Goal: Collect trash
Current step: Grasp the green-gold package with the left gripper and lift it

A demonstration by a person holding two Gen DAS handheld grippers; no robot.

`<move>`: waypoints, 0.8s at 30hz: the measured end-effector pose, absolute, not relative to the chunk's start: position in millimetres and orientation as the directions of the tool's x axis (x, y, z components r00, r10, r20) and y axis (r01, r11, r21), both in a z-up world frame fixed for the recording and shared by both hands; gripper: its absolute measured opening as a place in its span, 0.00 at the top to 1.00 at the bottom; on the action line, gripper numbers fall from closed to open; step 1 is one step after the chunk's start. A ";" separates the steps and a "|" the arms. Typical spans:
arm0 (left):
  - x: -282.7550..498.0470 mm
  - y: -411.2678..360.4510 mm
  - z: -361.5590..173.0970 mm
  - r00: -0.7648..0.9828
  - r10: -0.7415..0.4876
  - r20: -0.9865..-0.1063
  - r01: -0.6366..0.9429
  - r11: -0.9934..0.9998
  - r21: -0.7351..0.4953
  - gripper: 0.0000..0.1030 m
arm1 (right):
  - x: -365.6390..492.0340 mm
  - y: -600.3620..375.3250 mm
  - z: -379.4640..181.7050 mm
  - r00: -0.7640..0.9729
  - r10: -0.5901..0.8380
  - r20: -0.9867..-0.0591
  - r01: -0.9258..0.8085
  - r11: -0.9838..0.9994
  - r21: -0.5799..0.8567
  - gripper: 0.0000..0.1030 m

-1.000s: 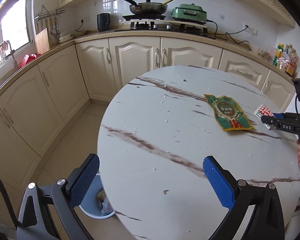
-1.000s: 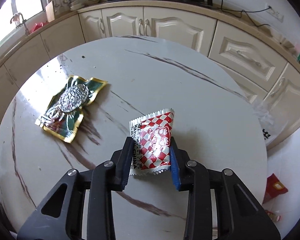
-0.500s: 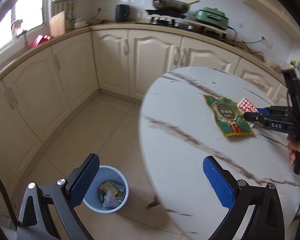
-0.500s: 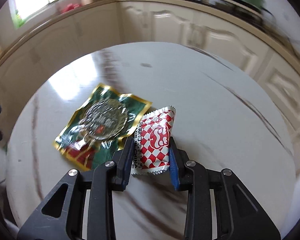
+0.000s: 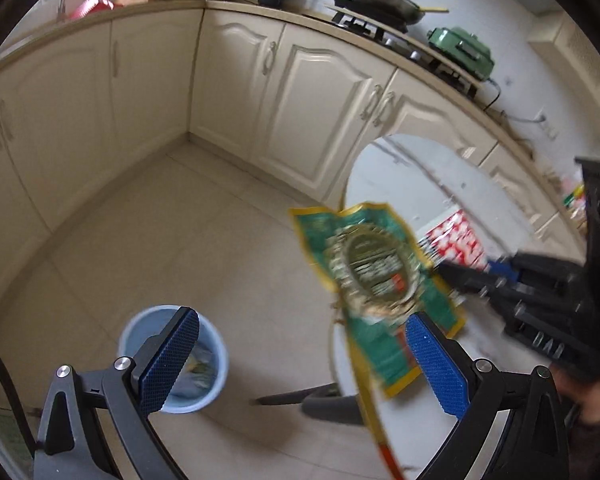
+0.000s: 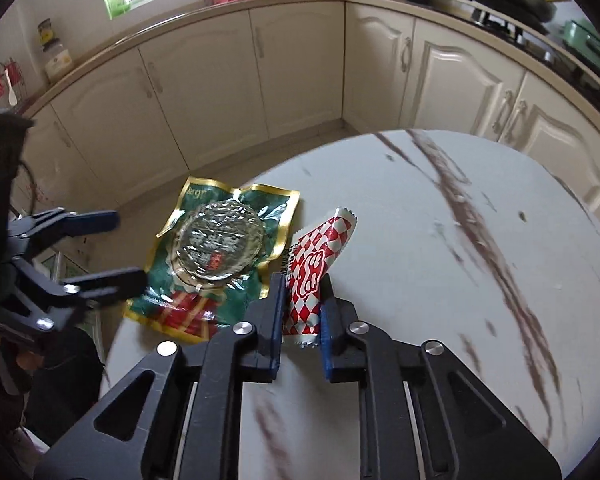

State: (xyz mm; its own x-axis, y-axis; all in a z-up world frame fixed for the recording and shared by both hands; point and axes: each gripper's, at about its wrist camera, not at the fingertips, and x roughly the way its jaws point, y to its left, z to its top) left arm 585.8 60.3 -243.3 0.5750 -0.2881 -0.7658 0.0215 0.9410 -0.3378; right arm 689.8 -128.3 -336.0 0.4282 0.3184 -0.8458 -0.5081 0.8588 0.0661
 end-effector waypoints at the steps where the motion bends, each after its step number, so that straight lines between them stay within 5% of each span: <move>1: 590.2 65.6 -245.0 0.573 -0.299 -0.763 0.022 0.936 -0.351 0.01 | 691.8 -126.9 -336.5 0.424 0.324 -0.846 -0.508 0.858 0.074 0.88; 9: 604.8 65.6 -248.9 0.566 -0.295 -0.770 0.058 0.946 -0.319 0.09 | 685.9 -126.0 -338.2 0.459 0.308 -0.834 -0.467 0.882 0.069 0.94; 13: 608.0 62.2 -246.6 0.568 -0.349 -0.745 0.085 0.925 -0.370 0.44 | 687.1 -138.9 -335.8 0.469 0.318 -0.824 -0.436 0.895 0.097 0.94; 15: 606.8 56.6 -245.1 0.579 -0.332 -0.744 0.088 0.933 -0.349 0.53 | 687.5 -141.3 -335.6 0.469 0.321 -0.823 -0.433 0.896 0.103 0.94; 17: 604.9 57.6 -242.0 0.599 -0.329 -0.730 0.094 0.934 -0.343 0.84 | 687.6 -144.4 -335.6 0.467 0.329 -0.821 -0.430 0.896 0.114 0.94; 20: 600.5 55.0 -241.0 0.593 -0.351 -0.725 0.112 0.927 -0.358 0.98 | 687.7 -147.2 -335.1 0.470 0.338 -0.815 -0.425 0.896 0.127 0.94; 24: 586.4 47.5 -235.8 0.605 -0.333 -0.723 0.140 0.939 -0.316 1.00 | 686.5 -148.0 -335.2 0.474 0.347 -0.809 -0.415 0.898 0.143 0.94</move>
State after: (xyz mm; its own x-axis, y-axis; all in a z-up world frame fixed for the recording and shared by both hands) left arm 586.5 47.5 -235.8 0.6049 -0.3335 -0.7232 0.1402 0.9385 -0.3155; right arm 686.5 -148.0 -335.2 0.4737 0.3474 -0.8093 -0.4152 0.8985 0.1426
